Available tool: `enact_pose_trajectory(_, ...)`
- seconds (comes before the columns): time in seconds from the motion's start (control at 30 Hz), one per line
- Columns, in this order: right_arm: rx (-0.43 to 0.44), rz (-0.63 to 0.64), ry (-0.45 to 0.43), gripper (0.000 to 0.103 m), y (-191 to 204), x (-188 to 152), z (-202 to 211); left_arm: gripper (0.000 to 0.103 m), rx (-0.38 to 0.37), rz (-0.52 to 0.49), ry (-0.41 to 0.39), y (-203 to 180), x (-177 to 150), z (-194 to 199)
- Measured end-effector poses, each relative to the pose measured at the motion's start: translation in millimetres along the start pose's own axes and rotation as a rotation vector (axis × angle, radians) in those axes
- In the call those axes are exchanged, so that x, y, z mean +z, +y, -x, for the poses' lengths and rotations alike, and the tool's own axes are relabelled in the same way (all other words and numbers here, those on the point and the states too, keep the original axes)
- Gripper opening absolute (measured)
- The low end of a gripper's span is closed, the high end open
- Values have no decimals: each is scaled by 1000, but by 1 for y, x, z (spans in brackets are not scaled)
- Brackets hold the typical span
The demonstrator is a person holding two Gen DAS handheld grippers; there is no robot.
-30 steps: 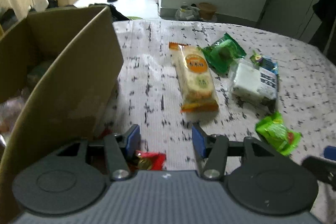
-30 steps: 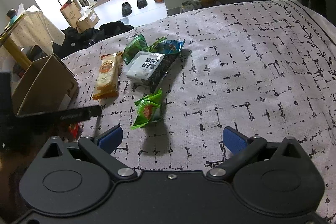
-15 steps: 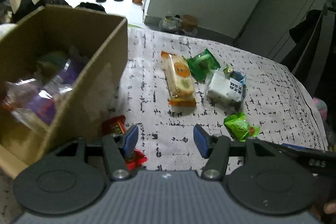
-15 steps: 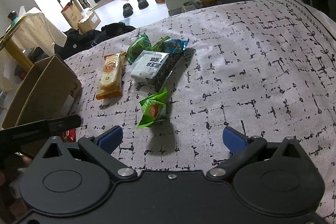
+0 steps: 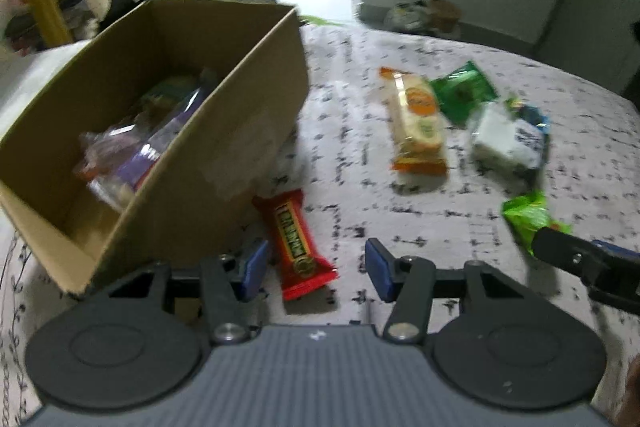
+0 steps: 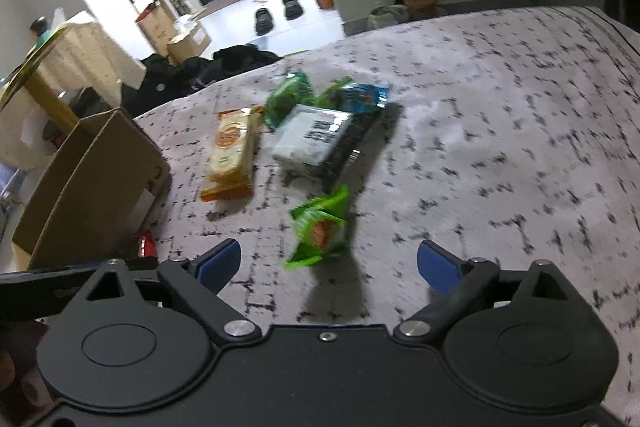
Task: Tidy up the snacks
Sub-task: 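Grasp the red candy bar with the left gripper while the right grasps the green-wrapped cake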
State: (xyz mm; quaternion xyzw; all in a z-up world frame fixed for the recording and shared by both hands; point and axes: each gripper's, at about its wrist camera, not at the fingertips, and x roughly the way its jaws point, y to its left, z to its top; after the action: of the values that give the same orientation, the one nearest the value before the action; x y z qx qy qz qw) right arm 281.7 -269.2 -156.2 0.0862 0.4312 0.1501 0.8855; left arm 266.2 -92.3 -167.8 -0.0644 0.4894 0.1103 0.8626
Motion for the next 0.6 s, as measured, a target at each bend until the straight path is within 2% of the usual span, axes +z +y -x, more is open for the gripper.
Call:
enact_pose_trajectory(0.1,-3,37,2,91,7,4,-7,54,33,59,33,2,2,-10)
enact_pose_trajectory(0.2,-9,50,13,86,10,6,-16,53,44,76,34,2,3,-16)
enact_pose_trajectory(0.27,-10,57,19,83,11,6,-21,48,44,79,32,1,4,-18)
enact_pose_trajectory(0.33,-16,63,21,78,12,5,-25,35,29,86,42,3,4,-22)
enact_pose_trajectory(0.37,-24,74,16,77,13,5,-26,34,24,86,40,4,3,-24)
enact_pose_trajectory(0.4,-34,85,11,72,14,4,-27,29,22,78,33,4,3,-24)
enact_pose_trajectory(0.47,-50,102,6,55,15,5,-29,23,27,47,15,2,3,-25)
enact_pose_trajectory(0.5,-62,107,10,39,15,5,-29,21,26,46,10,3,3,-25)
enact_pose_trajectory(0.53,-65,102,13,34,14,6,-28,20,21,38,5,3,2,-25)
enact_pose_trajectory(0.6,-49,79,14,31,11,7,-25,19,16,16,-9,2,2,-24)
